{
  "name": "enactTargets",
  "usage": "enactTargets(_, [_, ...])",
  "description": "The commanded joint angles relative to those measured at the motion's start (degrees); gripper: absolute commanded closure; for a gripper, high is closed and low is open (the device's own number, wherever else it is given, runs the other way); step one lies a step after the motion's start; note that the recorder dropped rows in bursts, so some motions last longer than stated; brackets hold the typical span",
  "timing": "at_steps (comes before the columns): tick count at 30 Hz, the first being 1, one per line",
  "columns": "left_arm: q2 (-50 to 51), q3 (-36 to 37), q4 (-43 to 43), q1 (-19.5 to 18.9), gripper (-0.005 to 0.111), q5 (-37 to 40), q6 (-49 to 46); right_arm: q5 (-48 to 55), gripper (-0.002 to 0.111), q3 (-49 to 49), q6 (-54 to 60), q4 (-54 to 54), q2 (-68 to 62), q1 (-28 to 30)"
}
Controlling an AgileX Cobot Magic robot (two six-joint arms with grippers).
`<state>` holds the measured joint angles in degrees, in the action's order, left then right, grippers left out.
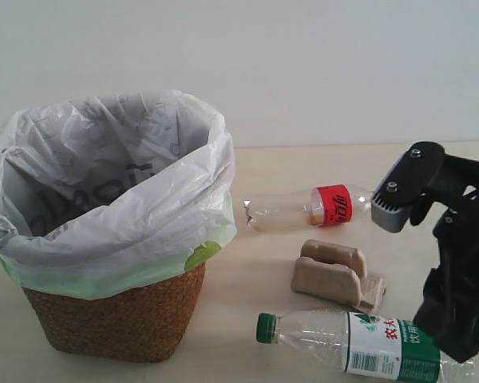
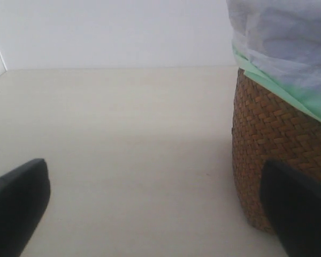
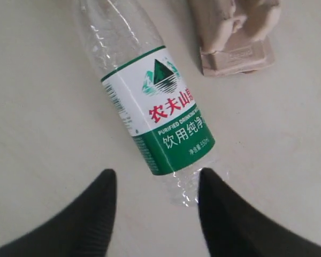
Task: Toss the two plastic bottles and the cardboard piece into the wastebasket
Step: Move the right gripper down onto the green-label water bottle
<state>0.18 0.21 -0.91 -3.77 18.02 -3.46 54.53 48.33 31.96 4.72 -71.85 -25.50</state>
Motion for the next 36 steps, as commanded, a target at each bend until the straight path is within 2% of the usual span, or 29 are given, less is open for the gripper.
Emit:
enactTargets(1, [-0.18, -0.21, -0.12, 0.37, -0.001, -0.43, 0.50, -0.93, 0.052, 0.30, 3.35, -0.95, -1.46, -2.02])
enactTargets(21, [-0.18, -0.21, -0.12, 0.37, -0.001, -0.43, 0.50, -8.20, 0.052, 0.30, 11.82, -2.83, -16.23, -2.43])
enactTargets(36, [-0.18, -0.21, -0.12, 0.37, -0.001, -0.43, 0.50, -10.59, 0.051, 0.30, 9.46, -4.72, -25.51, -2.43])
